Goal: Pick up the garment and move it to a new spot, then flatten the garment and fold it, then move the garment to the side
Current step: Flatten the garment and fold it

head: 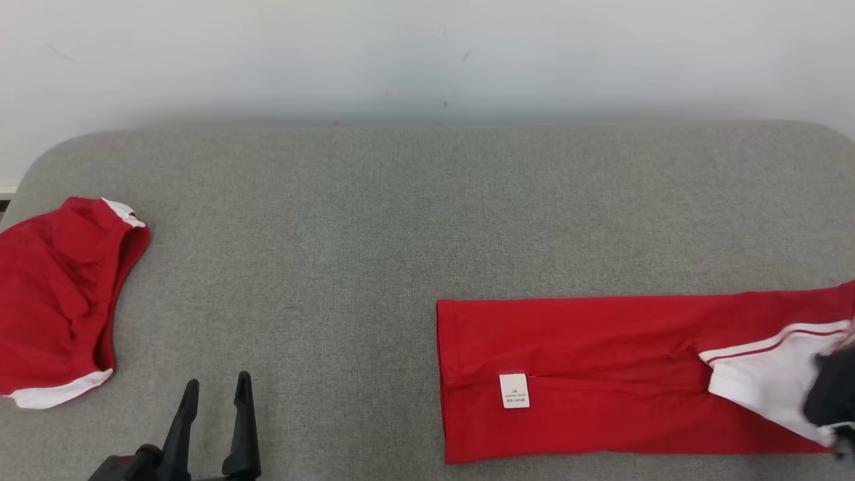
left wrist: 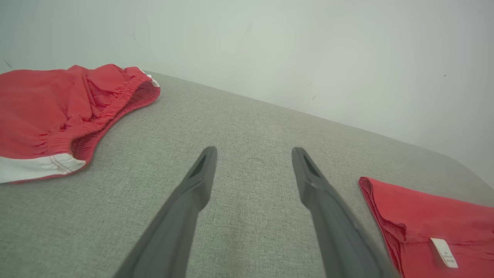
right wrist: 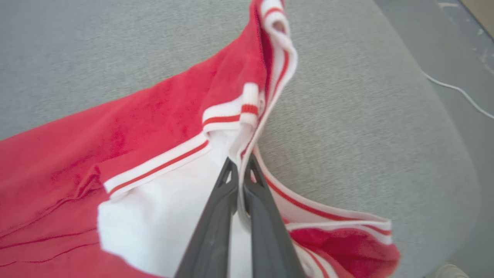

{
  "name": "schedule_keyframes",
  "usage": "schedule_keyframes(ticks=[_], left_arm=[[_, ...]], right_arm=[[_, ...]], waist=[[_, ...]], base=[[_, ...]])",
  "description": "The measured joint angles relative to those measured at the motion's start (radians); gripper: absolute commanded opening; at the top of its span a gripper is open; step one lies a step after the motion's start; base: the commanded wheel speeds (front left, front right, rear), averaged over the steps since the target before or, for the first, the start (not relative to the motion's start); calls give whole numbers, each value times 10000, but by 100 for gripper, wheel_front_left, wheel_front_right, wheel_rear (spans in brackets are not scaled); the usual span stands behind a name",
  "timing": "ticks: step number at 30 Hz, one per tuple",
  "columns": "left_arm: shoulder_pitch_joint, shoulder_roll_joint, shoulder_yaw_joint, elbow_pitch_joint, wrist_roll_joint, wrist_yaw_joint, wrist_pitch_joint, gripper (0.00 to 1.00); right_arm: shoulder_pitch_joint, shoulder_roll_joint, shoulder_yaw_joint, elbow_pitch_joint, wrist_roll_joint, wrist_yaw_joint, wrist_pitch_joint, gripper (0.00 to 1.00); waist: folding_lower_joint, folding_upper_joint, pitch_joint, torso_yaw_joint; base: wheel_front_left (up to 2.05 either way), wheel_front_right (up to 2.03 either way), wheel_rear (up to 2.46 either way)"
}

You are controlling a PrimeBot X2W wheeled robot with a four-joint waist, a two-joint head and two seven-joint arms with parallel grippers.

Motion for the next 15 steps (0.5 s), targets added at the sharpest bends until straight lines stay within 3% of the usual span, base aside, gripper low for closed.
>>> schedule_keyframes(ticks=[4,15], left_arm=[[166,4,-88,52,-84,40,0,100],[348,0,-107,58,-79,-10,0,100]], right_arm=[[345,844,865,-702,1195,0,518,0],[854,1459,4159,-2213,2583,-2,1197,0]], waist=[[0,0,-206,-34],[-1,0,-731,20]], base=[[0,0,0],[0,0,0]])
